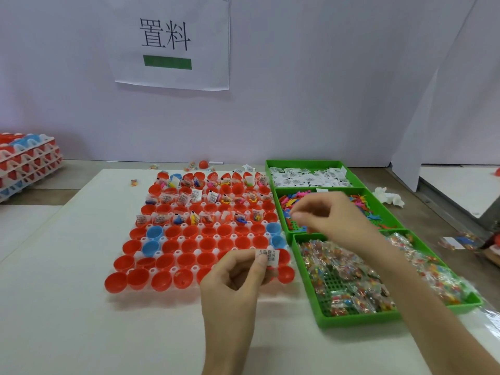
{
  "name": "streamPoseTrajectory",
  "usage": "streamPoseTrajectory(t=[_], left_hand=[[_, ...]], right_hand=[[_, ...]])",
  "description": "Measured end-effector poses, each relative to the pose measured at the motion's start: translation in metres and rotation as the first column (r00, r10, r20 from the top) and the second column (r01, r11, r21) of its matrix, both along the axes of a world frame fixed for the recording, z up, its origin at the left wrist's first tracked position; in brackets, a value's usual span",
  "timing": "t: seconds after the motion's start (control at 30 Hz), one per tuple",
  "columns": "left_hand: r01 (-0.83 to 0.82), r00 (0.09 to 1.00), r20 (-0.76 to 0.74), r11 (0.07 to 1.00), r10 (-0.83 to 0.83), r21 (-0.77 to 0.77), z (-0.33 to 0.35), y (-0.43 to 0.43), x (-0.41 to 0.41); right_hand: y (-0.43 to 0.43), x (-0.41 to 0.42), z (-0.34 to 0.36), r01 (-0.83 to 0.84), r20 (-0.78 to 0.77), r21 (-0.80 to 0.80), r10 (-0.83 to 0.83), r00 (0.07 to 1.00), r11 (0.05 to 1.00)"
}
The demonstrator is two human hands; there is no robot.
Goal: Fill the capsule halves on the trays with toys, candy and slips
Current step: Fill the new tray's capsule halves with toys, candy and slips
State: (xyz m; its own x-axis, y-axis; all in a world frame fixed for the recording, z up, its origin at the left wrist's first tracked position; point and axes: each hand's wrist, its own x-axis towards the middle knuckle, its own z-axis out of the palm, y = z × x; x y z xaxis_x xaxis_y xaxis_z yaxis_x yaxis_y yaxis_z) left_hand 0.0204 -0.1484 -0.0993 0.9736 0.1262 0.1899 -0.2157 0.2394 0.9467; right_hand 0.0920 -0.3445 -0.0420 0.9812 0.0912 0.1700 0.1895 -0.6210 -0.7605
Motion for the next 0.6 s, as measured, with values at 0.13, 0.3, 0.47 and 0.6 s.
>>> streamPoseTrajectory(t=[0.13,0.3,0.47,0.6], left_hand=[[0.025,1.000,-0.006,0.998,-0.025,0.053,-0.002,-0.001,0.000],[0.037,0.999,-0.004,0.997,-0.037,0.074,-0.002,-0.001,0.001],[0.043,0.999,-0.021,0.993,-0.040,0.114,-0.004,0.001,0.003],[0.019,1.000,-0.024,0.993,-0.016,0.114,-0.007,0.000,0.005]], right_hand=[[-0.028,0.044,-0.011,0.344,0.121,-0.255,-0.323,0.939,0.904],[-0.032,0.074,-0.026,0.202,0.073,-0.553,-0.194,0.978,0.809],[-0.028,0.084,-0.036,0.200,0.103,-0.601,-0.173,0.980,0.774],[-0.030,0.082,-0.037,0.227,0.113,-0.541,-0.198,0.974,0.810]])
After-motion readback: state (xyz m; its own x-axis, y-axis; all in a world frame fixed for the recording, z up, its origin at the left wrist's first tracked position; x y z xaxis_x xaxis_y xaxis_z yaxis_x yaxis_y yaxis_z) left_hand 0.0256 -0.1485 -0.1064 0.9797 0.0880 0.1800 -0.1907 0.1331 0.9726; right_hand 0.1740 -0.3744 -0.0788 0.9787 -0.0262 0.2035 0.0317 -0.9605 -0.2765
